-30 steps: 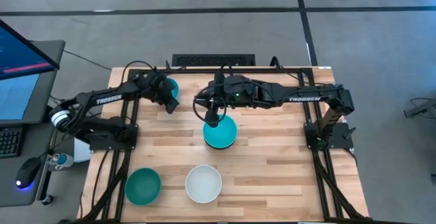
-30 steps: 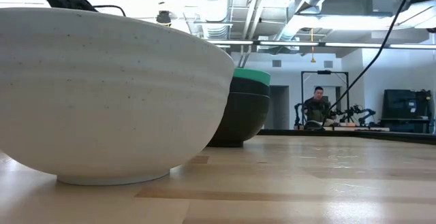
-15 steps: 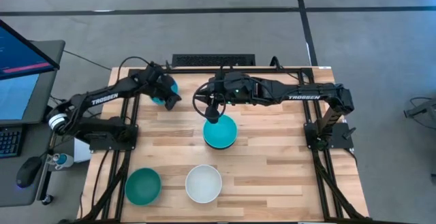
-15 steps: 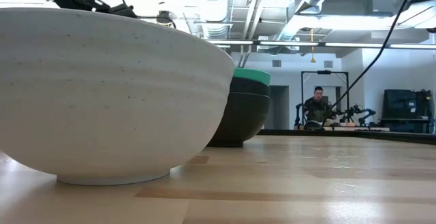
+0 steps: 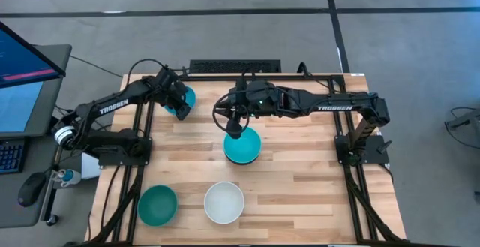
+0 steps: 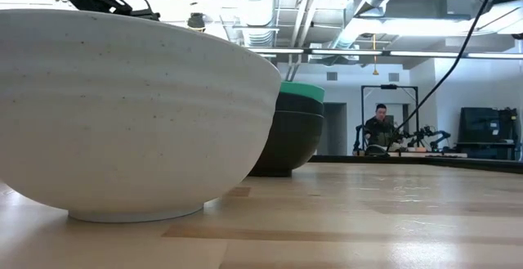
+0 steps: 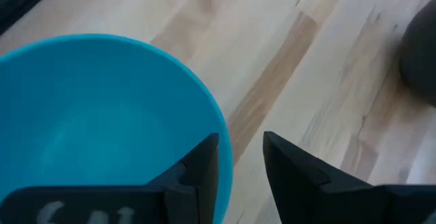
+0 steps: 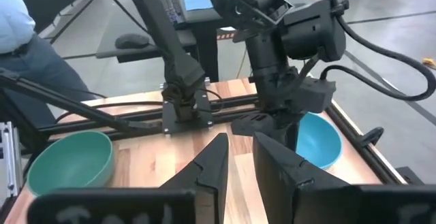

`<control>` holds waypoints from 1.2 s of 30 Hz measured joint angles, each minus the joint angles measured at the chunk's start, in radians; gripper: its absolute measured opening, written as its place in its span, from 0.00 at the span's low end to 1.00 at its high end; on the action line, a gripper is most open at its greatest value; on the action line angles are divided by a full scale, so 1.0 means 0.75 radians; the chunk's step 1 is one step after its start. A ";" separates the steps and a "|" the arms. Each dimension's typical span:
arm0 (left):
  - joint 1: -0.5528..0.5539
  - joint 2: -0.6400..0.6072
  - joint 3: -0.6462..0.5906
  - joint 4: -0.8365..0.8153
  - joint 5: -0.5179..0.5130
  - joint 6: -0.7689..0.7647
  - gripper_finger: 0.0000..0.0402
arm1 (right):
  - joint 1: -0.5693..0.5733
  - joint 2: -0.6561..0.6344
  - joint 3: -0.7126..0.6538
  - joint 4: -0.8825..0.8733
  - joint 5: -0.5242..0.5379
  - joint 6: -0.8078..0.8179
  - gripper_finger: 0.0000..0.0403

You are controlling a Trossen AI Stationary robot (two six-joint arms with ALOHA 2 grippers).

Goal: Nest bowls inside each other
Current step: Stack the blue bowl on top of the light blue bowl

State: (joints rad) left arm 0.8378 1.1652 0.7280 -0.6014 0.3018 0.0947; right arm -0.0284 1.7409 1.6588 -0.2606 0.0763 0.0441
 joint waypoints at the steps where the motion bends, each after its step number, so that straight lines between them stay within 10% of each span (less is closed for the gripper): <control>1: 0.000 0.000 0.000 -0.001 -0.015 0.005 0.27 | 0.000 0.000 0.000 0.000 0.000 0.000 0.23; 36: -0.048 0.258 0.000 0.067 -0.081 0.014 0.24 | 0.003 0.000 0.001 0.000 0.000 0.002 0.23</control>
State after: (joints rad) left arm 0.8021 1.3586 0.7280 -0.5509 0.2410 0.1052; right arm -0.0265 1.7409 1.6592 -0.2604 0.0761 0.0452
